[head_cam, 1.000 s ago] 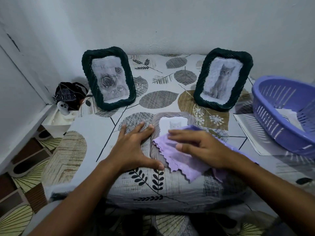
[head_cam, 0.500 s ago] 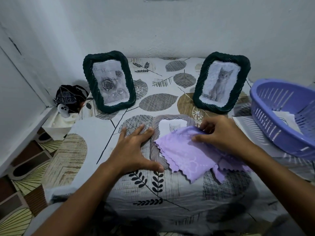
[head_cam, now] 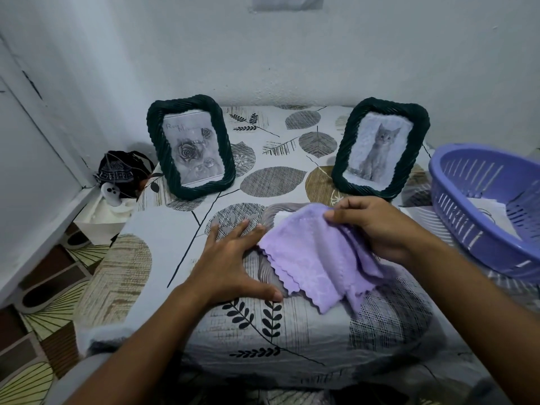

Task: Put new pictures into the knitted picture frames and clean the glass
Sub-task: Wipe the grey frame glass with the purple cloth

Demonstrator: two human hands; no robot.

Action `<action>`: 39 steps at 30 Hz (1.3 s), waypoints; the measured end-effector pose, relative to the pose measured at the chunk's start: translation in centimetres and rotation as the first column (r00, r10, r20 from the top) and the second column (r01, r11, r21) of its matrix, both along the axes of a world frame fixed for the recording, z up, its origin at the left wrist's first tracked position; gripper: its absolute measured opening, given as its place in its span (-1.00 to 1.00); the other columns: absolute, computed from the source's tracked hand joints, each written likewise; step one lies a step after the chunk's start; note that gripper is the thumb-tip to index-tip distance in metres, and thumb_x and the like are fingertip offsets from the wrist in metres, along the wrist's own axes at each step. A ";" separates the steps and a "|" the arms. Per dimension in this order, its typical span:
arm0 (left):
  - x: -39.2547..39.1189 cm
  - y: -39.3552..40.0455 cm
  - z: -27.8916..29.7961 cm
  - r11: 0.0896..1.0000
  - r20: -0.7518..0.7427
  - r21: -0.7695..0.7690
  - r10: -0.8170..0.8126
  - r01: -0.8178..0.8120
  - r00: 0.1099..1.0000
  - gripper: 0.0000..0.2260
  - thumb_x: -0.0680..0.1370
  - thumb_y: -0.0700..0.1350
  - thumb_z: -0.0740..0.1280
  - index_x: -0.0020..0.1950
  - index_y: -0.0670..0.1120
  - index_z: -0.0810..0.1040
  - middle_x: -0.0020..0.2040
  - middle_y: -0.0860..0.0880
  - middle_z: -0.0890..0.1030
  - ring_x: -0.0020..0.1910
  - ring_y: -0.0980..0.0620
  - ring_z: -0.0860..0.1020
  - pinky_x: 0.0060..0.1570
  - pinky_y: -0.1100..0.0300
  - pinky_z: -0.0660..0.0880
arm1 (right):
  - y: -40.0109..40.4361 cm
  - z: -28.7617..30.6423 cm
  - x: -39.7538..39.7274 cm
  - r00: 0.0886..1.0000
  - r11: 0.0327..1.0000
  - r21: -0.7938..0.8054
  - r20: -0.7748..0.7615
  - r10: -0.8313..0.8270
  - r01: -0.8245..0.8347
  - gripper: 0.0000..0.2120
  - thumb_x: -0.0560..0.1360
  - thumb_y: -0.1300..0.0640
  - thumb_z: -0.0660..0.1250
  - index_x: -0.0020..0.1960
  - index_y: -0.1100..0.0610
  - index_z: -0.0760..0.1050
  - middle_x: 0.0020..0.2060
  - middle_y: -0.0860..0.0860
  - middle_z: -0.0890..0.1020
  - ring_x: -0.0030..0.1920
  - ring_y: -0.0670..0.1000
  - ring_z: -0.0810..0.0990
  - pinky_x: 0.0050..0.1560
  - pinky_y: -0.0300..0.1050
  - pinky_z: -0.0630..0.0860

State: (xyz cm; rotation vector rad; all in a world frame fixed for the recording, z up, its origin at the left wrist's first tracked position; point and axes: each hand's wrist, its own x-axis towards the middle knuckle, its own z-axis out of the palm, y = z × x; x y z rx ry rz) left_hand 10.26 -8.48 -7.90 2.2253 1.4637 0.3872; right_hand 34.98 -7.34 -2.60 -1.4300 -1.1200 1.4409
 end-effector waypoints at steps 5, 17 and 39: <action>-0.1 0.1 -0.2 1.000 -0.015 -0.009 0.006 -0.006 1.000 0.28 -0.13 0.64 0.19 0.54 0.18 0.06 0.57 0.06 0.00 0.36 0.25 -0.24 0.42 0.00 -0.41 | 0.4 -0.2 -0.3 0.954 0.995 -0.066 -0.289 -0.084 0.068 -0.86 0.43 0.31 0.35 -0.28 0.19 0.45 -0.46 0.03 0.55 -0.45 -0.06 0.51 -0.44 -0.26 0.48; -0.1 -0.2 0.3 1.000 -0.013 -0.019 0.016 -0.016 1.000 0.29 -0.16 0.65 0.16 0.53 0.18 0.05 0.54 0.16 0.00 0.27 0.35 -0.34 0.32 0.13 -0.43 | -0.4 -2.3 2.7 0.734 0.835 0.449 0.674 -0.082 -0.319 -0.75 0.44 0.22 0.44 0.08 -0.01 0.57 0.16 -0.02 0.51 0.12 -0.10 0.52 0.10 -0.39 0.44; 0.1 -0.2 0.3 1.000 -0.024 0.021 -0.014 0.015 1.000 0.29 -0.11 0.68 0.10 0.54 0.11 0.08 0.47 0.19 -0.02 0.05 0.61 -0.52 0.36 0.11 -0.45 | -2.1 -4.4 -1.3 0.048 0.632 -0.008 0.996 0.070 -0.775 -0.21 0.37 -0.47 -0.42 0.52 -0.15 -0.22 0.53 -0.02 -0.15 0.52 0.05 -0.29 0.45 0.01 -0.40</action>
